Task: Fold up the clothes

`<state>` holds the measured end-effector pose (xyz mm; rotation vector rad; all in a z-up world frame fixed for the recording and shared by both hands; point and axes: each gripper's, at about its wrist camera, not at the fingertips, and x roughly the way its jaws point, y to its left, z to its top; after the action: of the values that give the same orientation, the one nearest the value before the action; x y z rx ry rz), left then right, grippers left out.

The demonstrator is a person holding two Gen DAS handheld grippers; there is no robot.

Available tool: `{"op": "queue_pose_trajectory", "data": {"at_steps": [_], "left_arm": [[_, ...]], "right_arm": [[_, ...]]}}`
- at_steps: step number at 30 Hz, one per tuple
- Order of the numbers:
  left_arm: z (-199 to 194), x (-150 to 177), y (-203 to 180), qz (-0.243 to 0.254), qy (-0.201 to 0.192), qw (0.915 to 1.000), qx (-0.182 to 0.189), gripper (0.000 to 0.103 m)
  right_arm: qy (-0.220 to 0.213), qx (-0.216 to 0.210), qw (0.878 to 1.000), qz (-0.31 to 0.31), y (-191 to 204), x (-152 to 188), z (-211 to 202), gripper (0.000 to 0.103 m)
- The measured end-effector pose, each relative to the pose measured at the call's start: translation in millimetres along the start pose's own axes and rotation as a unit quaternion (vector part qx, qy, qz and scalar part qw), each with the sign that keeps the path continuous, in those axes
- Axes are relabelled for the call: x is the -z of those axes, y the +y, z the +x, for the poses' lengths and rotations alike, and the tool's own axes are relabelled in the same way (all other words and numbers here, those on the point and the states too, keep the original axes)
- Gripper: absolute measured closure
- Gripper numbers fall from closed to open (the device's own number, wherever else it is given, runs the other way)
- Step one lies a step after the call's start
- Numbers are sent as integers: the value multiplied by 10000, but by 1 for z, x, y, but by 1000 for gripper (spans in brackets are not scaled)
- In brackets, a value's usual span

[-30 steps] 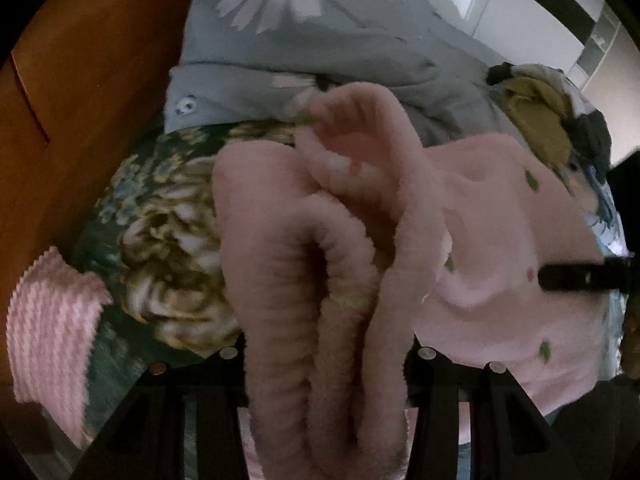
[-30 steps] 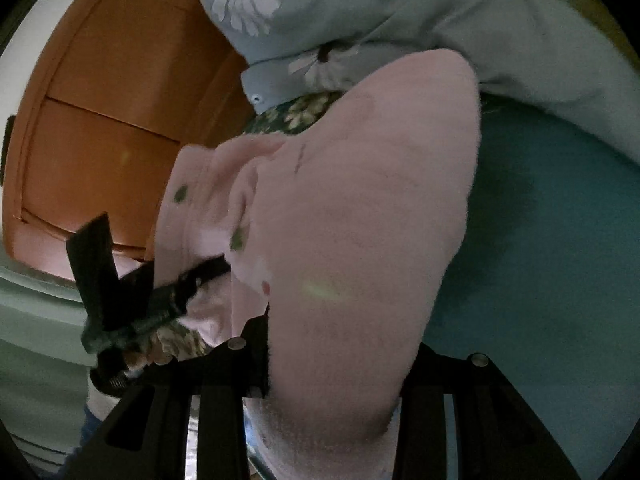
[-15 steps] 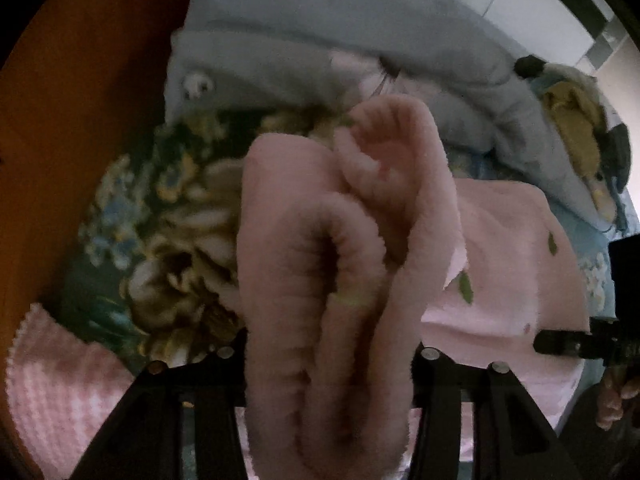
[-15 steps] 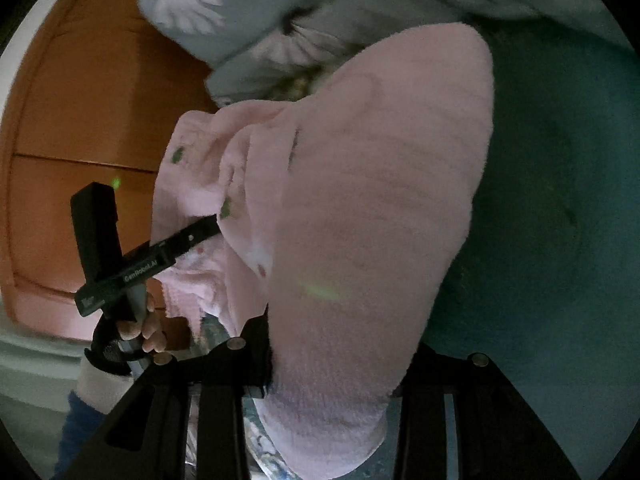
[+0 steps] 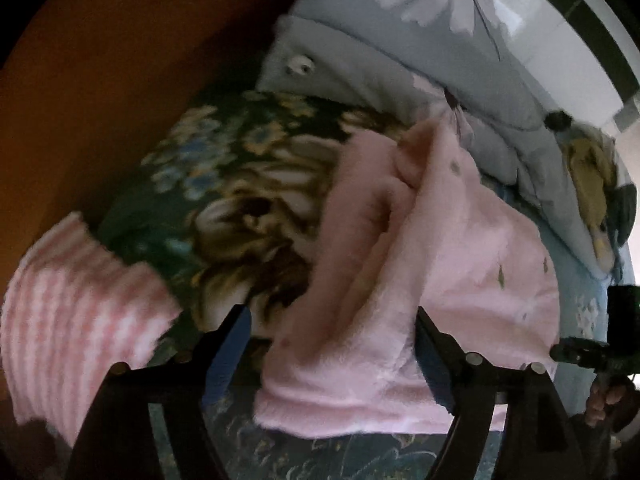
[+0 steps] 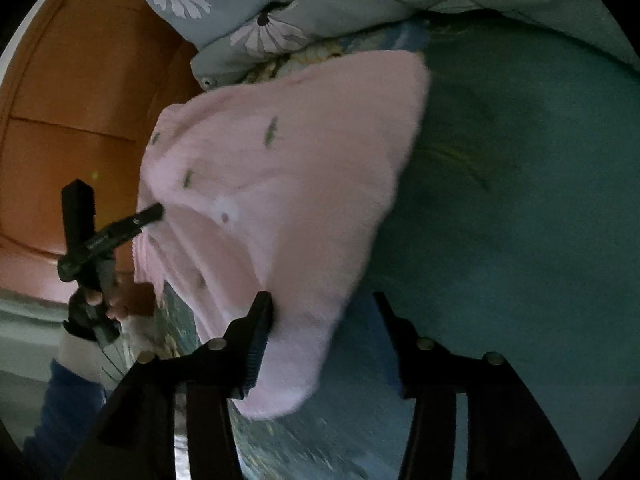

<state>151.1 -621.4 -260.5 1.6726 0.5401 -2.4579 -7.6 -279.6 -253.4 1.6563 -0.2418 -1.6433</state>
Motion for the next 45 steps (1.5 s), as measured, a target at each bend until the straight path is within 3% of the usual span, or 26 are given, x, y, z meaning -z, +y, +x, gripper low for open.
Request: {"op": "queue_pose_trajectory", "data": {"at_steps": [5,12,15,18,24,31,37,45], "left_arm": [[-26,4,-13,5,-335,9994,-33,20],[-62,10,-31,13,-804,9967,-79,20],[-50,11,-68,713,-765,9944,-178,20],[-26,19,-78,949,-634,9933,-156,20],[8,26,-49,371,-528,9979,-93,20],[3,35,-59,279,-771,9963,-251,20],[-11,87,-67,-83,-1113,9936,-172,20],[24,147,-62,-423,-801,9941,-591,9]], "right_arm": [[-114,436,9976,-530,6,1,-25,52],[-257,454,9903,-1291,54,-11,-24,52],[-221,370,9890,-1412,70,-4,-15,52],[-183,296,9847,-1708,85,8,-4,52],[-3,571,9790,-1956,88,28,20,52],[31,835,9776,-1934,93,26,33,52],[-75,1014,9746,-1997,99,44,22,52],[-282,1417,9735,-1775,86,81,25,52]]}}
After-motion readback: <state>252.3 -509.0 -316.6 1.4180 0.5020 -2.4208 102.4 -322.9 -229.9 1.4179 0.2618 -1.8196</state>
